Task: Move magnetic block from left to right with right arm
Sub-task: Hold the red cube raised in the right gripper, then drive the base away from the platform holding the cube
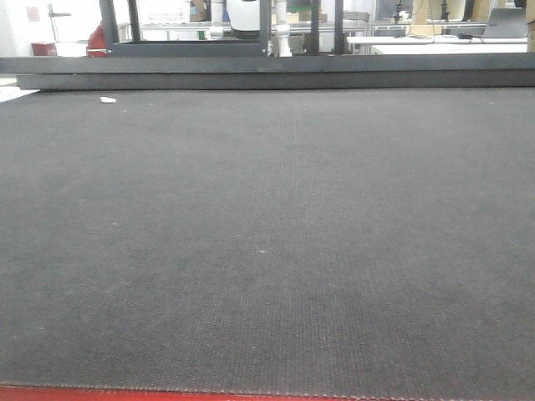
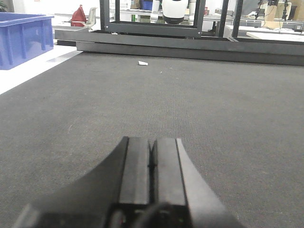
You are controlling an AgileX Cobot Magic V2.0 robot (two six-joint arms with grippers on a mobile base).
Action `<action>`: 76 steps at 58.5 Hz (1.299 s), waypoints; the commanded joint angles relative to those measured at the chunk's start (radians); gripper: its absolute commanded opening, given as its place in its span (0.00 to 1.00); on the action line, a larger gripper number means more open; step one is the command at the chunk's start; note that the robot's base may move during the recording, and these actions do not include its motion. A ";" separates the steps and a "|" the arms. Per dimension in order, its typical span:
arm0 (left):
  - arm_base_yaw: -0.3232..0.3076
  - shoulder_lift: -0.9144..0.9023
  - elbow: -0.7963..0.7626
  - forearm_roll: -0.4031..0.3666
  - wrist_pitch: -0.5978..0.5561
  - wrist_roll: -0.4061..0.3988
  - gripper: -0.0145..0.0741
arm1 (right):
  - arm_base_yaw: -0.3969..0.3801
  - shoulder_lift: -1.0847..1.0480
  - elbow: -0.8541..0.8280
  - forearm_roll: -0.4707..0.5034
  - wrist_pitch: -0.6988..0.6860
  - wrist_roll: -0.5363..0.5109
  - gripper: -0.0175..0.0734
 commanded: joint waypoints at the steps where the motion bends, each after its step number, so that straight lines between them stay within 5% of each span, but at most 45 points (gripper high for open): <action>1: -0.007 -0.013 0.008 -0.005 -0.081 -0.006 0.02 | -0.003 0.011 -0.026 0.000 -0.079 -0.006 0.44; 76: -0.007 -0.013 0.008 -0.005 -0.081 -0.006 0.02 | -0.003 0.011 -0.026 0.000 -0.080 -0.006 0.44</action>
